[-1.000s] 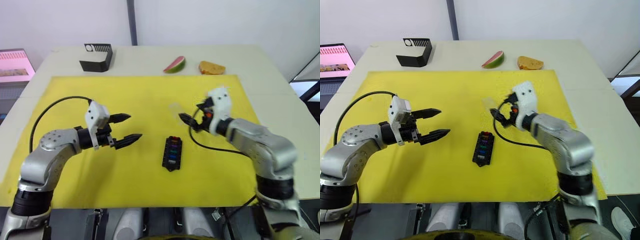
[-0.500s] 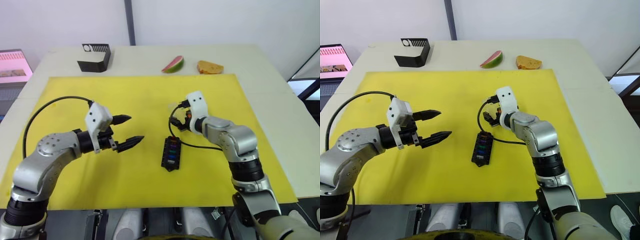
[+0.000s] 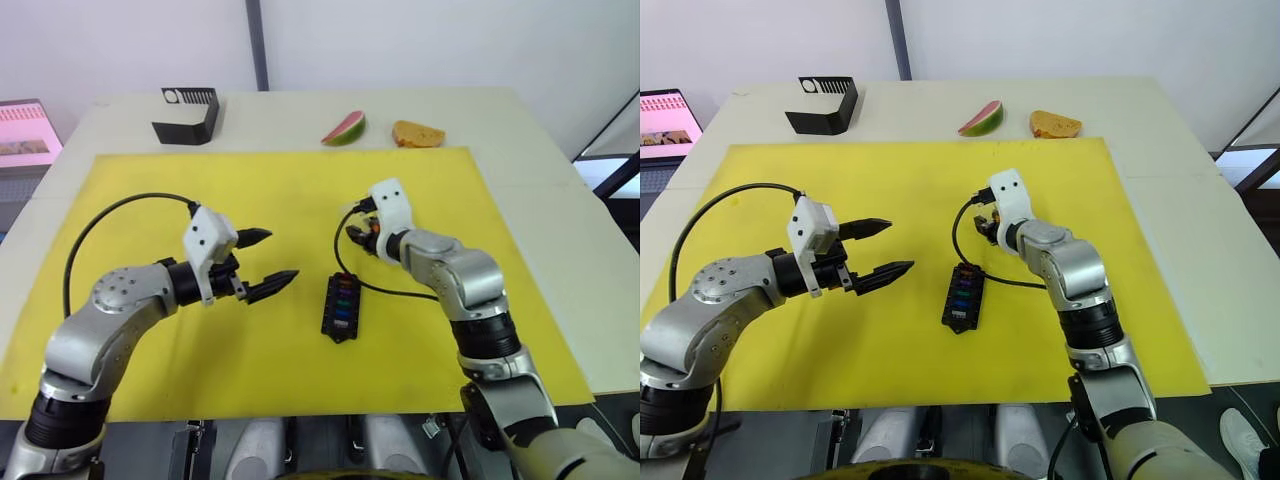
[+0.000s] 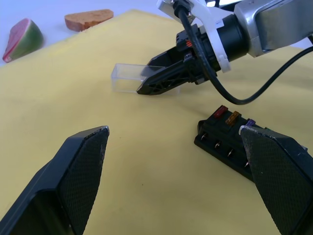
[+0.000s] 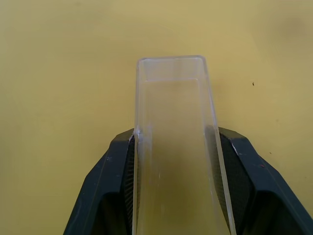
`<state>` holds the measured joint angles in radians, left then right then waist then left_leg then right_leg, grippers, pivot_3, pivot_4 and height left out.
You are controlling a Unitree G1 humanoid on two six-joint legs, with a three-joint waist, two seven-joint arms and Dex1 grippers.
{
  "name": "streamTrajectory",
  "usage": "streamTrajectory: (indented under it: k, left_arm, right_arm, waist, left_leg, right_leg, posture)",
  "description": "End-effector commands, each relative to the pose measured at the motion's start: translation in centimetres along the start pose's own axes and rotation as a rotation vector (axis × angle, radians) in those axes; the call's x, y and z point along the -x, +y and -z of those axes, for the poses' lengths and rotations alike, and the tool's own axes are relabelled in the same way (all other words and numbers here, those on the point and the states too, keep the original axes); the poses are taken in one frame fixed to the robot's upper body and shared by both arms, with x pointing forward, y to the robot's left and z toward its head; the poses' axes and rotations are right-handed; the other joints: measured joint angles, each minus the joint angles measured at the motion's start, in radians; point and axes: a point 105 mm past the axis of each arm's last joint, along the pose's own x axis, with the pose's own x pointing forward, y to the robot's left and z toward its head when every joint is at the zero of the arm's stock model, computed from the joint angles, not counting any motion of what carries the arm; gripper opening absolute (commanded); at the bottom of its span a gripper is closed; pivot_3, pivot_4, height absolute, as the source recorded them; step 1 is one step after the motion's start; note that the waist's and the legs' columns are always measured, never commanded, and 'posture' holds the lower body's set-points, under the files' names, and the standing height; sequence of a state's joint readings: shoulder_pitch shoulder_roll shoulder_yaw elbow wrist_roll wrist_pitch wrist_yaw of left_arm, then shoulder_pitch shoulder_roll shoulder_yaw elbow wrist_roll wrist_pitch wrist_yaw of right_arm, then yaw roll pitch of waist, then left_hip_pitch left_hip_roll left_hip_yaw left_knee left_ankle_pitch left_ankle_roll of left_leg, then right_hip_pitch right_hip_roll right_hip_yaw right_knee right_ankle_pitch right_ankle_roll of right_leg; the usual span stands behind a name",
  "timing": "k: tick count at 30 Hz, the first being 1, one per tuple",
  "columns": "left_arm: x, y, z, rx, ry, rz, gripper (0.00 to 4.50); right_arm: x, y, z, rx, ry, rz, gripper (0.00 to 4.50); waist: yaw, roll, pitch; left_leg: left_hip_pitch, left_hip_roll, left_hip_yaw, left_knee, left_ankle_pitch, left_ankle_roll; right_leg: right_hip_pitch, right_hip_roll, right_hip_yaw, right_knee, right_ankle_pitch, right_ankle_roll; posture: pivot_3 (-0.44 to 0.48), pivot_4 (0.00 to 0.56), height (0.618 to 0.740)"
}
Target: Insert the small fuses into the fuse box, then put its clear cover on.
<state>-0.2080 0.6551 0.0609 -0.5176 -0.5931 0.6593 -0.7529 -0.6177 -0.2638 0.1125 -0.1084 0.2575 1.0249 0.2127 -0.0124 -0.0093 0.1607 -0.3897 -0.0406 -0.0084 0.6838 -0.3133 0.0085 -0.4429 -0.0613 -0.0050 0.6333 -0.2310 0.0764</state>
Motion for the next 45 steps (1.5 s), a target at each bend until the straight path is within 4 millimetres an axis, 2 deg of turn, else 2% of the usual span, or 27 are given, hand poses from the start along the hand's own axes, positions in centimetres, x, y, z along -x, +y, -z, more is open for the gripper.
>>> streamTrajectory:
  k: [1, 4, 7, 11, 18, 32, 45]
  left_arm:
    - [-0.3, -2.9, -0.6, 0.013, -0.012, 0.063, 4.5]
    - [-0.4, -4.6, 0.1, 0.022, 0.003, 0.039, 4.5]
    - [-0.5, -5.9, 1.0, 0.005, 0.031, 0.034, 4.5]
    - [-1.8, -7.8, 3.7, 0.009, 0.107, 0.088, 4.5]
    - [-3.7, -8.4, 5.1, -0.028, 0.104, 0.084, 4.5]
    - [-5.4, -9.2, 5.6, 0.002, 0.093, 0.001, 4.5]
    - [-6.5, -8.2, 6.6, -0.015, 0.13, -0.086, 4.5]
  right_arm:
    - [2.7, -2.0, -1.8, 0.051, -0.096, 0.045, 1.71]
    - [4.9, -4.0, -1.0, 0.073, -0.087, 0.1, 1.71]
    - [6.6, -5.0, 0.0, 0.083, -0.058, 0.13, 1.71]
    - [7.8, -6.5, 0.6, 0.058, -0.029, 0.182, 1.71]
    - [8.1, -6.7, 0.5, 0.042, -0.036, 0.195, 1.71]
    - [8.3, -7.3, 0.7, 0.029, -0.033, 0.207, 1.71]
    - [8.0, -7.1, 0.3, 0.028, -0.034, 0.193, 1.71]
  waist:
    - [0.001, 0.0, 0.0]
    - [0.002, 0.0, 0.0]
    - [0.002, 0.0, 0.0]
    - [0.001, 0.001, -0.001]
    - [0.003, 0.001, 0.0]
    - [0.003, 0.001, 0.0]
    - [0.006, 0.001, -0.001]
  left_leg:
    - [0.0, 0.0, 0.0, 0.0, -0.001, 0.001]
    - [-0.001, 0.0, 0.0, 0.0, -0.002, 0.003]
    - [0.0, 0.0, 0.0, 0.0, -0.004, 0.006]
    - [0.001, 0.0, 0.0, 0.0, -0.004, 0.006]
    - [0.001, 0.0, 0.0, 0.0, -0.004, 0.006]
    - [0.001, 0.0, 0.0, 0.0, -0.004, 0.007]
    - [0.001, 0.0, 0.0, 0.0, -0.004, 0.007]
  right_leg:
    - [0.0, 0.0, 0.0, 0.0, 0.0, 0.0]
    - [0.001, -0.001, 0.0, -0.002, 0.0, 0.0]
    - [0.001, -0.001, 0.0, -0.002, 0.0, 0.0]
    - [0.001, 0.0, 0.0, -0.001, 0.0, 0.0]
    - [0.002, 0.0, 0.0, -0.001, 0.0, 0.0]
    - [0.002, 0.0, 0.0, -0.001, 0.0, 0.0]
    - [0.002, 0.0, 0.0, -0.001, 0.0, 0.0]
  posture:
    - [0.0, 0.15, 0.74]
    - [0.0, 0.15, 0.74]
    - [0.0, 0.15, 0.74]
    - [0.0, 0.15, 0.74]
    - [0.0, 0.15, 0.74]
    - [0.0, 0.15, 0.74]
    - [0.0, 0.15, 0.74]
